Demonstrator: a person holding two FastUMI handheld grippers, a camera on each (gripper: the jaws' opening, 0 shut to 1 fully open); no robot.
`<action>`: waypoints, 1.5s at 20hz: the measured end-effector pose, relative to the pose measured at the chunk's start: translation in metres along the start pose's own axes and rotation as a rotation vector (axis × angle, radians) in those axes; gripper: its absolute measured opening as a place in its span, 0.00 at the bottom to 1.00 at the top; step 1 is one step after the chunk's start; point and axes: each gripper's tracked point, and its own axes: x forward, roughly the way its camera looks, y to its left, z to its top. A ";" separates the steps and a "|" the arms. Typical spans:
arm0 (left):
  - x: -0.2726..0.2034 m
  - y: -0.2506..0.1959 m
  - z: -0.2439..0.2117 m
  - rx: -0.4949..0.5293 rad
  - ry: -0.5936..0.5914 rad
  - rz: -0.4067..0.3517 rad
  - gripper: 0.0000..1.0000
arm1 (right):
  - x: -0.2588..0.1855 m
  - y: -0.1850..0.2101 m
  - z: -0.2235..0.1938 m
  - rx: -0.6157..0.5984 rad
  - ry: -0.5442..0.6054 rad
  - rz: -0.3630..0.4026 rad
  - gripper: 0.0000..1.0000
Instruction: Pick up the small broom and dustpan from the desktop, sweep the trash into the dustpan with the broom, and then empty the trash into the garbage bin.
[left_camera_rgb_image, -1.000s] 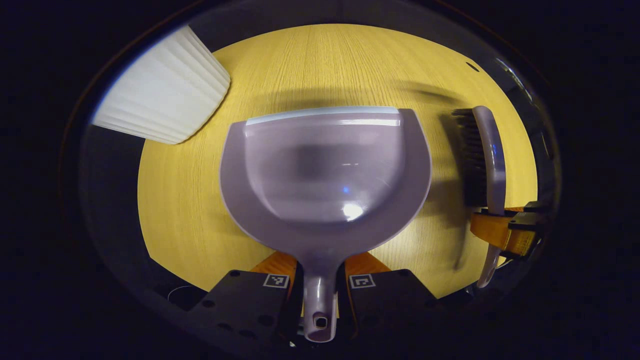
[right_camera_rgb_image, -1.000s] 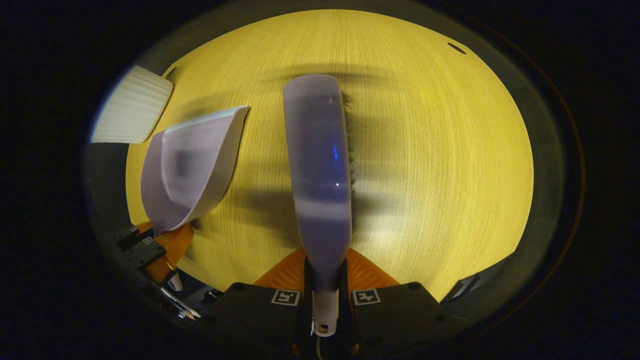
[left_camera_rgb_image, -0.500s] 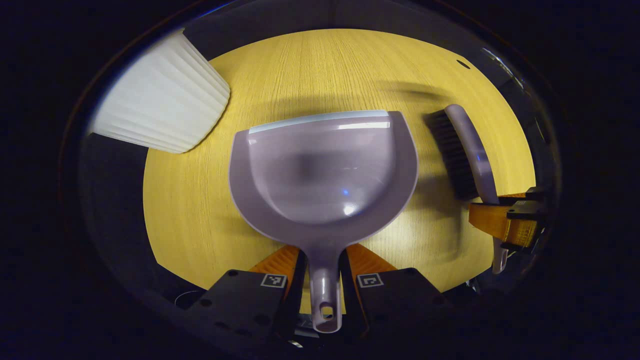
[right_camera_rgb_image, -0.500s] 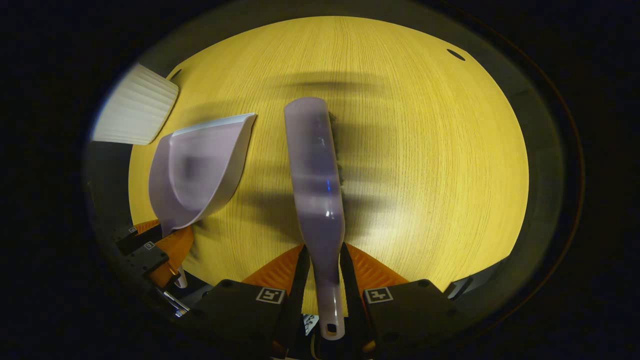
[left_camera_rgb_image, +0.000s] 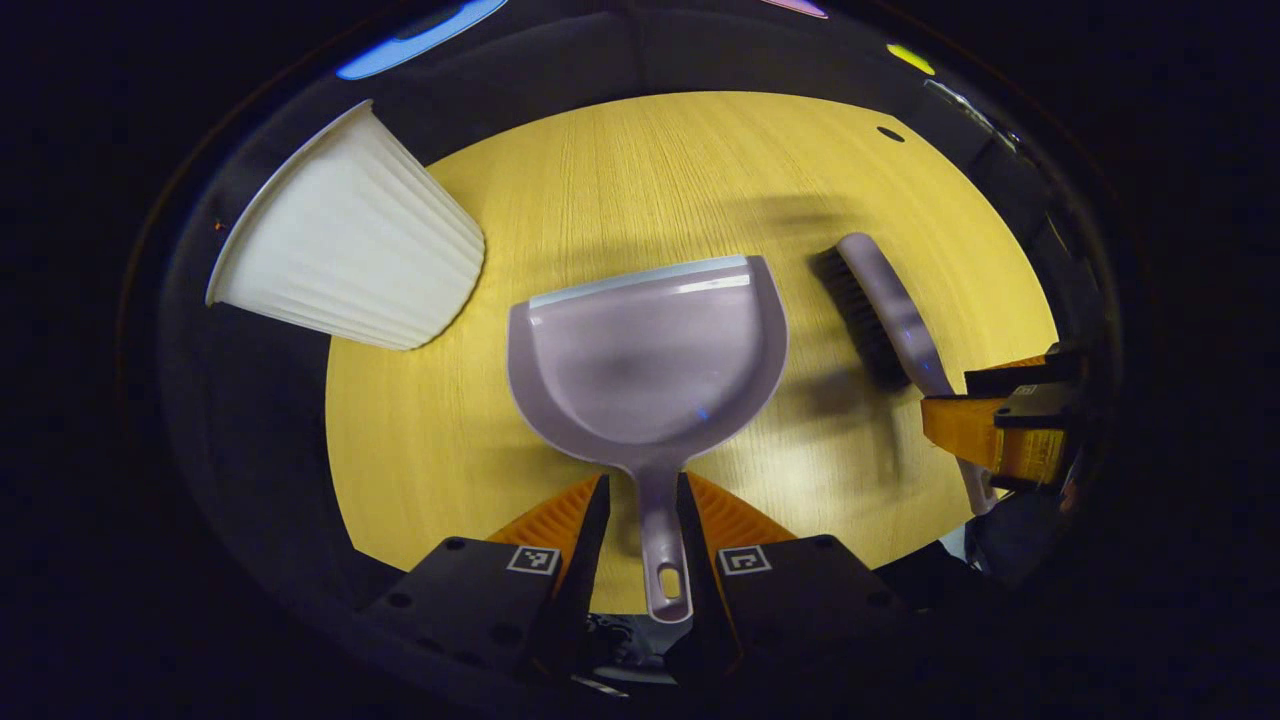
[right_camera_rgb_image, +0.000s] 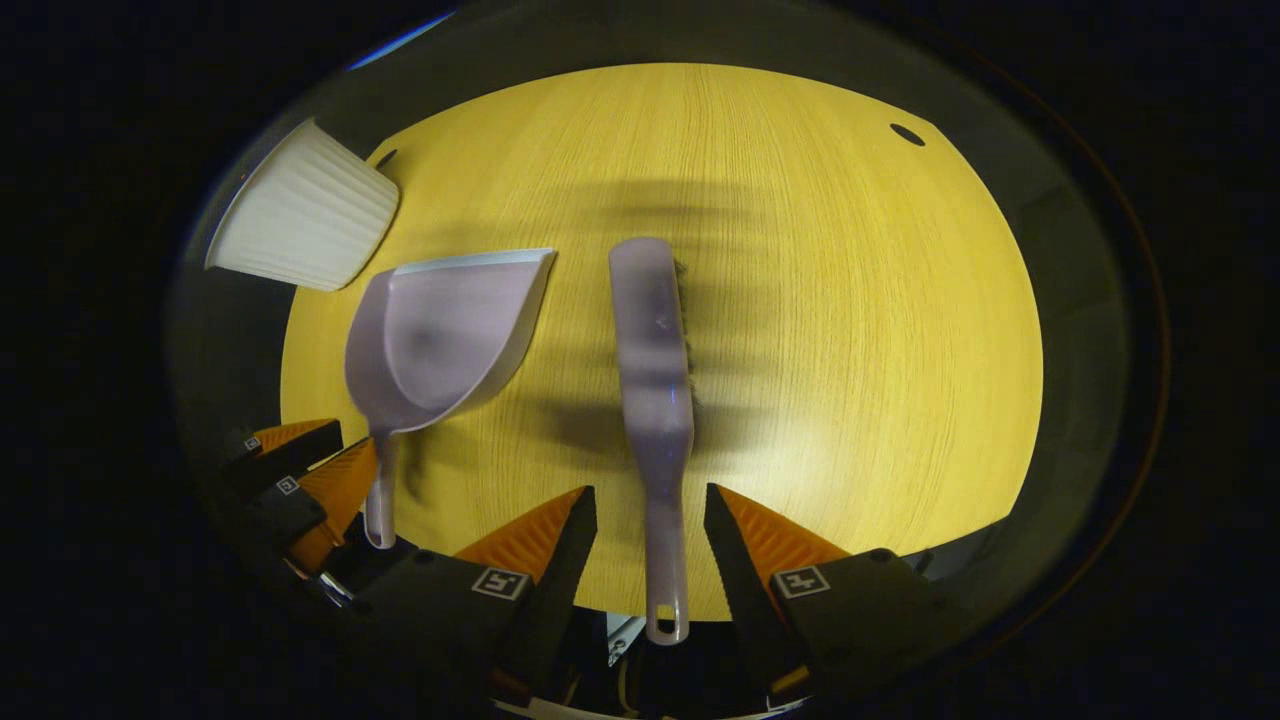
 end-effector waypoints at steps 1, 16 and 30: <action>-0.006 0.002 0.001 0.000 -0.015 0.004 0.41 | -0.004 0.001 0.000 -0.004 -0.011 0.004 0.76; -0.141 -0.046 0.029 -0.015 -0.540 -0.178 0.83 | -0.124 -0.019 -0.022 0.055 -0.338 0.037 0.95; -0.316 -0.070 -0.071 -0.278 -1.242 -0.045 0.80 | -0.410 -0.154 -0.066 -0.220 -1.268 -0.159 0.94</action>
